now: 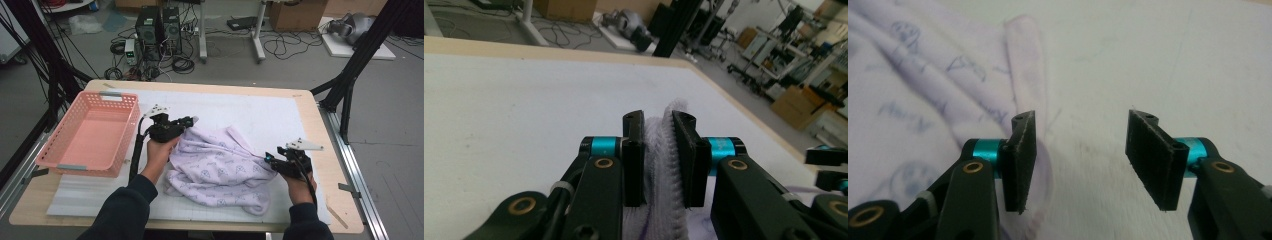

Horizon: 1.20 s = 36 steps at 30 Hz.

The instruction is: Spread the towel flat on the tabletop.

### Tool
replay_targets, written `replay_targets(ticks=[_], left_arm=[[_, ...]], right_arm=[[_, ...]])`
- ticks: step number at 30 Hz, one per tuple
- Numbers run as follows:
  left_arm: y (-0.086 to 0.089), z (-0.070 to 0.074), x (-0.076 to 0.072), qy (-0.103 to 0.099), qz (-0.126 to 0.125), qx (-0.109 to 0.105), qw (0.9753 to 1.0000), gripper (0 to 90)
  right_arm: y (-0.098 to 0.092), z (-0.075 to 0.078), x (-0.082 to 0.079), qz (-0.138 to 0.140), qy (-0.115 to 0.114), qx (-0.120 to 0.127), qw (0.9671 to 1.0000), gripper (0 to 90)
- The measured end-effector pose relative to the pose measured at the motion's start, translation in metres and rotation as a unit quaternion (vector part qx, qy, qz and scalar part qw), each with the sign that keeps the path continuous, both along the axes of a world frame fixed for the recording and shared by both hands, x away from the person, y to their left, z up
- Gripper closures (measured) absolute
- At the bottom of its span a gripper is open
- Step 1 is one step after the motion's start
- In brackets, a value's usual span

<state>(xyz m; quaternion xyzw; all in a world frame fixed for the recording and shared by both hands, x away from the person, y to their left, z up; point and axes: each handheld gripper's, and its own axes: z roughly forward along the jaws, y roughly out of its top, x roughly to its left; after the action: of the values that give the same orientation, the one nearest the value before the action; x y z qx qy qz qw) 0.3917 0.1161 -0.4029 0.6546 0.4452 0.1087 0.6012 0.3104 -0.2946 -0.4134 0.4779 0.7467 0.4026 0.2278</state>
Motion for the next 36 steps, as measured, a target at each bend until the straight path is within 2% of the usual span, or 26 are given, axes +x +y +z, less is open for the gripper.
replay_targets(ticks=[2, 4, 6, 10, 12, 13, 15, 16, 17, 18, 19, 20, 21, 23, 24, 27, 29, 31, 32, 33, 34, 35, 36], left_arm=[[0.004, -0.001, 0.0, 0.002, 0.001, -0.008, 1.0, 75.5], [0.006, -0.002, 0.001, 0.005, -0.003, -0.011, 0.9999, 75.0], [0.006, -0.004, 0.001, 0.009, -0.006, -0.01, 0.9999, 73.7], [0.007, -0.005, 0.0, 0.007, -0.004, -0.017, 0.9998, 72.3], [0.009, -0.006, 0.0, 0.01, 0.0, -0.019, 0.9998, 70.4], [0.01, -0.006, 0.0, 0.01, 0.001, -0.017, 0.9998, 69.9], [0.013, -0.007, -0.001, 0.012, 0.011, -0.001, 0.9999, 70.5], [0.016, -0.008, -0.001, 0.014, 0.015, 0.009, 0.9998, 72.1], [0.018, -0.009, -0.002, 0.015, 0.022, 0.02, 0.9995, 75.4], [0.02, -0.011, -0.002, 0.019, 0.03, 0.035, 0.9988, 79.3], [0.022, -0.012, -0.002, 0.021, 0.035, 0.05, 0.9979, 81.9], [0.024, -0.012, -0.002, 0.021, 0.045, 0.064, 0.9967, 82.7], [0.027, -0.013, -0.004, 0.018, 0.056, 0.065, 0.9962, 83.1], [0.033, -0.016, -0.005, 0.024, 0.066, 0.053, 0.9961, 83.2], [0.034, -0.018, -0.005, 0.028, 0.064, 0.057, 0.9959, 83.2], [0.032, -0.023, -0.005, 0.037, 0.056, 0.077, 0.9948, 83.4], [0.025, -0.028, -0.005, 0.041, 0.055, 0.094, 0.9932, 83.5], [0.019, -0.033, -0.003, 0.052, 0.054, 0.111, 0.991, 83.5], [0.018, -0.035, -0.002, 0.055, 0.058, 0.123, 0.9892, 83.5], [0.019, -0.038, 0.0, 0.057, 0.063, 0.137, 0.9869, 83.5], [0.021, -0.041, 0.002, 0.065, 0.064, 0.137, 0.9864, 83.5], [0.024, -0.042, 0.004, 0.07, 0.065, 0.134, 0.9863, 83.5], [0.025, -0.043, 0.005, 0.069, 0.069, 0.134, 0.9862, 83.5]], right_arm=[[0.008, 0.0, 0.015, 0.004, 0.006, 0.007, 0.9999, 41.9], [0.023, 0.001, 0.03, 0.025, 0.011, 0.009, 0.9996, 41.1], [0.043, 0.001, 0.045, 0.051, 0.013, -0.004, 0.9986, 40.6], [0.08, -0.007, 0.076, 0.09, 0.038, -0.035, 0.9946, 41.1], [0.097, -0.013, 0.087, 0.106, 0.048, -0.062, 0.9913, 47.0], [0.105, -0.017, 0.091, 0.113, 0.045, -0.085, 0.9889, 52.5], [0.114, -0.024, 0.094, 0.108, 0.048, -0.124, 0.9852, 60.3], [0.114, -0.025, 0.095, 0.109, 0.045, -0.122, 0.9856, 71.6], [0.114, -0.024, 0.095, 0.093, 0.042, -0.133, 0.9858, 80.6], [0.111, -0.024, 0.096, 0.088, 0.041, -0.143, 0.9849, 83.9], [0.106, -0.023, 0.096, 0.085, 0.047, -0.134, 0.9862, 85.7], [0.101, -0.021, 0.096, 0.072, 0.049, -0.139, 0.9864, 86.4], [0.096, -0.02, 0.095, 0.058, 0.044, -0.146, 0.9865, 86.6], [0.08, -0.017, 0.094, 0.039, 0.055, -0.129, 0.9894, 86.6], [0.07, -0.015, 0.093, 0.027, 0.055, -0.125, 0.9903, 86.6], [0.052, -0.01, 0.088, 0.016, 0.061, -0.107, 0.9923, 86.7], [0.044, -0.008, 0.085, 0.015, 0.07, -0.107, 0.9917, 86.7], [0.038, -0.01, 0.085, 0.02, 0.094, -0.103, 0.99, 86.2], [0.035, -0.012, 0.084, 0.015, 0.116, -0.101, 0.988, 86.0], [0.032, -0.013, 0.084, 0.006, 0.13, -0.114, 0.985, 85.6], [0.024, -0.013, 0.082, -0.002, 0.132, -0.103, 0.9859, 85.1], [0.018, -0.012, 0.081, -0.019, 0.132, -0.105, 0.9855, 84.9], [0.012, -0.011, 0.08, -0.025, 0.122, -0.1, 0.9871, 84.4]])
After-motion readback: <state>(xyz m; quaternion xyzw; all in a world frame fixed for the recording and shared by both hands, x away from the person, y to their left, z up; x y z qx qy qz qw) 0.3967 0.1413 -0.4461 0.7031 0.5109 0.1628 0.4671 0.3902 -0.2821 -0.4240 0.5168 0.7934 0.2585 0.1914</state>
